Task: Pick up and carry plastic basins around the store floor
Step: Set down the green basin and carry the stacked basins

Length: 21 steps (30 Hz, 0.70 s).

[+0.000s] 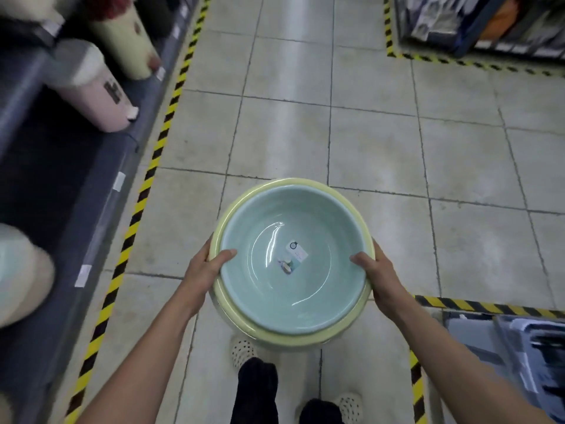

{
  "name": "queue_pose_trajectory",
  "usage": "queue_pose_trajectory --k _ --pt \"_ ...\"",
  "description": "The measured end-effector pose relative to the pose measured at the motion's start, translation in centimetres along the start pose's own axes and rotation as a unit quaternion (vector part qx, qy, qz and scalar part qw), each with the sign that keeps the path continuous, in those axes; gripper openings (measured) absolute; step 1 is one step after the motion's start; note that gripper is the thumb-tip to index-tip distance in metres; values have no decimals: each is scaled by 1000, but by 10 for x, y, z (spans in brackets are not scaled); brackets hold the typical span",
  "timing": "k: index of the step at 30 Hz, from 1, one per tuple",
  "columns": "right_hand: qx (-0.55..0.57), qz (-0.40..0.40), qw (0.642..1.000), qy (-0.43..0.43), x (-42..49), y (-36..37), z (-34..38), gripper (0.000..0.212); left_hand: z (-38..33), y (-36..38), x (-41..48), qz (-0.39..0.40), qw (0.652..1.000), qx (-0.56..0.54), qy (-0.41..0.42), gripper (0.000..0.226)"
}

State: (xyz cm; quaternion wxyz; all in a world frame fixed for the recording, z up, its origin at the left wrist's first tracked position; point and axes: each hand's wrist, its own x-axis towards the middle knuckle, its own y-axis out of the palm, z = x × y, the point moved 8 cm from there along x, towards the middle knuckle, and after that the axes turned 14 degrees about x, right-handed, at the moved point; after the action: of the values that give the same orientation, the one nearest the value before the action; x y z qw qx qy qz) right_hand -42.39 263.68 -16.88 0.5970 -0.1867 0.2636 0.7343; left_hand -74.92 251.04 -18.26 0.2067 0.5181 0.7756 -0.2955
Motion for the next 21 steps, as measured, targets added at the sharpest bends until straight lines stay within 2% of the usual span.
queue_pose_trajectory --k 5,12,21 --pt "-17 18 1000 10 -22 96 41 49 -32 -98 -36 -28 999 -19 2 34" --pt "-56 91 994 22 -31 221 85 43 -53 -207 -70 -77 995 -67 -2 32" --pt "-136 190 971 48 32 368 127 43 -55 -301 -55 -176 969 -168 -47 38"
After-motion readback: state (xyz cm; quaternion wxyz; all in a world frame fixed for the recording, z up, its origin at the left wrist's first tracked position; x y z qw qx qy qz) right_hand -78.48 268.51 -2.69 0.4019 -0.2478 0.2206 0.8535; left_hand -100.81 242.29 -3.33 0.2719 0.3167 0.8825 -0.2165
